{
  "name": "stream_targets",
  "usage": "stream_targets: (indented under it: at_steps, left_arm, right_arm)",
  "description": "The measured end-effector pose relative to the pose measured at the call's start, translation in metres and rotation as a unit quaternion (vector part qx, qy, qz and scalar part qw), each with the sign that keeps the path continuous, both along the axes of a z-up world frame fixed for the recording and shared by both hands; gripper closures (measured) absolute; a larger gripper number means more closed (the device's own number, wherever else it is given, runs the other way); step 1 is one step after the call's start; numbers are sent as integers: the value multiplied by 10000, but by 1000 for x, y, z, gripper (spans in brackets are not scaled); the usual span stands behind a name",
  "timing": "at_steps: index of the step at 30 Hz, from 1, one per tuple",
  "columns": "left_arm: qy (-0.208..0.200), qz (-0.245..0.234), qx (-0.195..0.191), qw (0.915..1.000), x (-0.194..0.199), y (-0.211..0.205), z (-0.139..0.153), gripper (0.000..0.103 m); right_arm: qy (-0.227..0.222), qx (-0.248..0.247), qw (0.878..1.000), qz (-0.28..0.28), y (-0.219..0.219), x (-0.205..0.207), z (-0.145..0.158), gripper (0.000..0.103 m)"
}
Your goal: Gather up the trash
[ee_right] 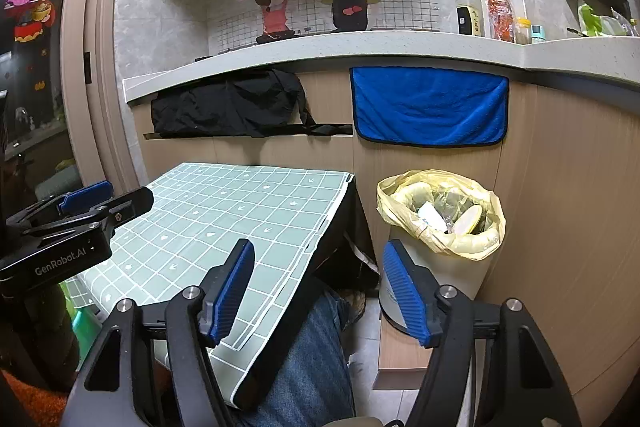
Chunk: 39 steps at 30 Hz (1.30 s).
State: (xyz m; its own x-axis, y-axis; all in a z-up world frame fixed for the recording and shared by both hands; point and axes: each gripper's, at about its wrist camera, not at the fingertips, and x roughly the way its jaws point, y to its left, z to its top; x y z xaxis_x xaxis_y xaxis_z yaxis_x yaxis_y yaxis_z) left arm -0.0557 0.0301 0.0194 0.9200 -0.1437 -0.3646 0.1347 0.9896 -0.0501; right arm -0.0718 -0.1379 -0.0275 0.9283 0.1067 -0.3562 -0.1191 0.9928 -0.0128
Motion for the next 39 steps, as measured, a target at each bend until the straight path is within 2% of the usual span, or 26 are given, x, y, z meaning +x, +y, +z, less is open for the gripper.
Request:
stream_targets:
  at_steps: [17, 39]
  left_arm:
    - [3, 27, 0, 10000, -1, -4, 0, 33]
    - [21, -213, 76, 9997, 2, 0, -6, 33]
  right_arm:
    - [-13, 15, 10000, 18, -3, 0, 1, 34]
    - [-22, 46, 9999, -88, -3, -6, -1, 33]
